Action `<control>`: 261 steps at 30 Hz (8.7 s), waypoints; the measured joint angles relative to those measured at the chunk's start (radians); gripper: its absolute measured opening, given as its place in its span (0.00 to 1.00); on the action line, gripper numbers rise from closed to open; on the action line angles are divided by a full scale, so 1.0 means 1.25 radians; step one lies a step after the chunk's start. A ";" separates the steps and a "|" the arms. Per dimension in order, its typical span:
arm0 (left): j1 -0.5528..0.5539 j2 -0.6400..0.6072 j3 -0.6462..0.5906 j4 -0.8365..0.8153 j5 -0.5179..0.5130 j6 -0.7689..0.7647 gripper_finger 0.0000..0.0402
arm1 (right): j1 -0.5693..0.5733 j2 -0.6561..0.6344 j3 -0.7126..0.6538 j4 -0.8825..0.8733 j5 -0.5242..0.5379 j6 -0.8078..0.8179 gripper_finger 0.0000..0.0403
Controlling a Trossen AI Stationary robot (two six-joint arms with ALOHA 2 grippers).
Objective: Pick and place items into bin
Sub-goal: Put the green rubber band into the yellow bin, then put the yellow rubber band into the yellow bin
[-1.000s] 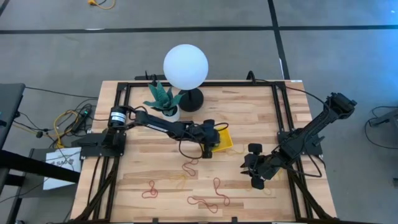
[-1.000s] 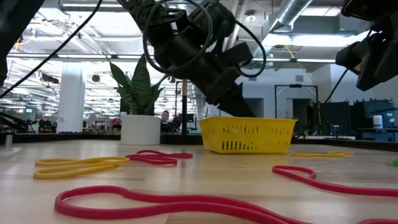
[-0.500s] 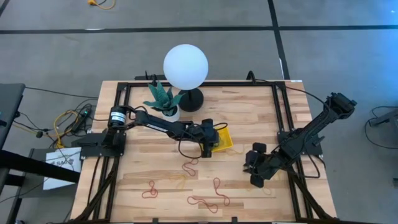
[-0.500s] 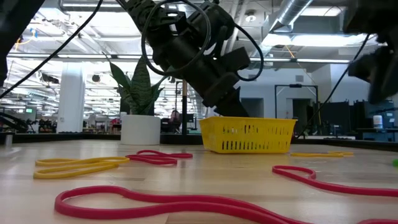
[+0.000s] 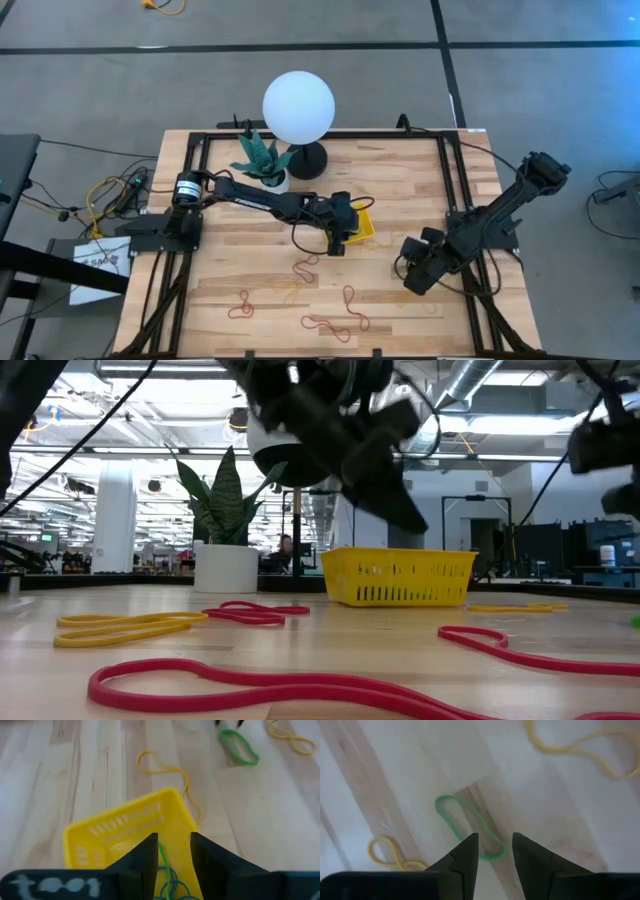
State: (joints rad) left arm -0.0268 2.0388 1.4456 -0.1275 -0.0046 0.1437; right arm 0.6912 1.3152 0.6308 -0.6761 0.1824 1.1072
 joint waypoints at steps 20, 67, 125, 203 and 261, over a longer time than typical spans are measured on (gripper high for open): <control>-0.105 -0.347 0.078 -0.529 -0.069 0.087 0.26 | -0.030 0.139 0.067 -0.065 -0.037 -0.048 0.28; -0.284 -0.924 -0.868 0.290 -0.319 -0.231 0.26 | -0.087 0.164 0.058 0.010 -0.086 -0.196 0.02; -0.284 -0.924 -0.868 0.255 -0.341 -0.233 0.26 | -0.483 0.418 0.396 -0.014 0.105 -0.704 0.05; -0.284 -0.924 -0.867 0.239 -0.322 -0.266 0.26 | -0.283 0.045 -0.130 0.348 0.025 -0.621 0.19; -0.284 -0.924 -0.867 0.211 -0.322 -0.257 0.26 | -0.398 0.148 0.091 0.513 0.124 -0.825 0.00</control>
State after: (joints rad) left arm -0.3818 0.8837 0.3614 0.1360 -0.4072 -0.1776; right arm 0.1937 1.5004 0.7449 -0.0354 0.3372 0.0757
